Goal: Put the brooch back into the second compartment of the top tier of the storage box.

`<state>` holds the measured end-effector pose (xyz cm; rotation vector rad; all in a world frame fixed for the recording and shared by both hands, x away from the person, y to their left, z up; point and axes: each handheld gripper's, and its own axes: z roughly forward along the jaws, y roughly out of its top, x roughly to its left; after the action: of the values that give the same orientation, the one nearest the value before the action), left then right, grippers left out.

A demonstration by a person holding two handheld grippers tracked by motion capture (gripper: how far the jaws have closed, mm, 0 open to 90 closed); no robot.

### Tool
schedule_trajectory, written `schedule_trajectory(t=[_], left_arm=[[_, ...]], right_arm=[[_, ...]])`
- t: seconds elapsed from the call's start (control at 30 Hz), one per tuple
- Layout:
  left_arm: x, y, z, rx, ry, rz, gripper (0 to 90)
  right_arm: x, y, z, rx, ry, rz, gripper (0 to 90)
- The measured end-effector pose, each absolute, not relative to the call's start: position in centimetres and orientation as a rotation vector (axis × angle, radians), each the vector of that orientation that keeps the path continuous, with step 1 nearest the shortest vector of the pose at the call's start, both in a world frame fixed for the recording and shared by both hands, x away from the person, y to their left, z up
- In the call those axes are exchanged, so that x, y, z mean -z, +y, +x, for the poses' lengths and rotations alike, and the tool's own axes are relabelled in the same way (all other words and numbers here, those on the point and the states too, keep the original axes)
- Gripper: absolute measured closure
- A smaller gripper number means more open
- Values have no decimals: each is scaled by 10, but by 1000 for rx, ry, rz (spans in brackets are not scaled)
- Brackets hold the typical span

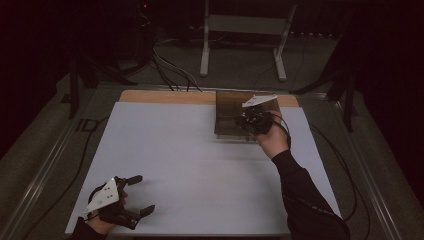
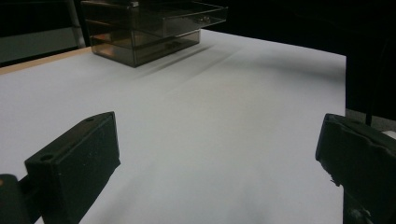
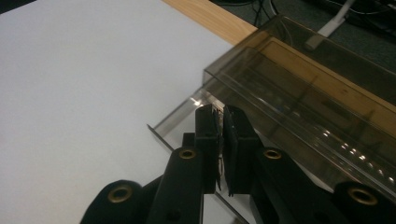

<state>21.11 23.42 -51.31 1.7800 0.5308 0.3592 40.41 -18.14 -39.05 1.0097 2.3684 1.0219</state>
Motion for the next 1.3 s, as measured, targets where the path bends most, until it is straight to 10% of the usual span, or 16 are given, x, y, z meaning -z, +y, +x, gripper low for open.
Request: schedule_trajectory(t=[1.3], left_arm=[[514, 234, 211, -356, 532, 1788, 6]], right_arm=[[428, -221, 427, -987, 2326, 1186, 852]])
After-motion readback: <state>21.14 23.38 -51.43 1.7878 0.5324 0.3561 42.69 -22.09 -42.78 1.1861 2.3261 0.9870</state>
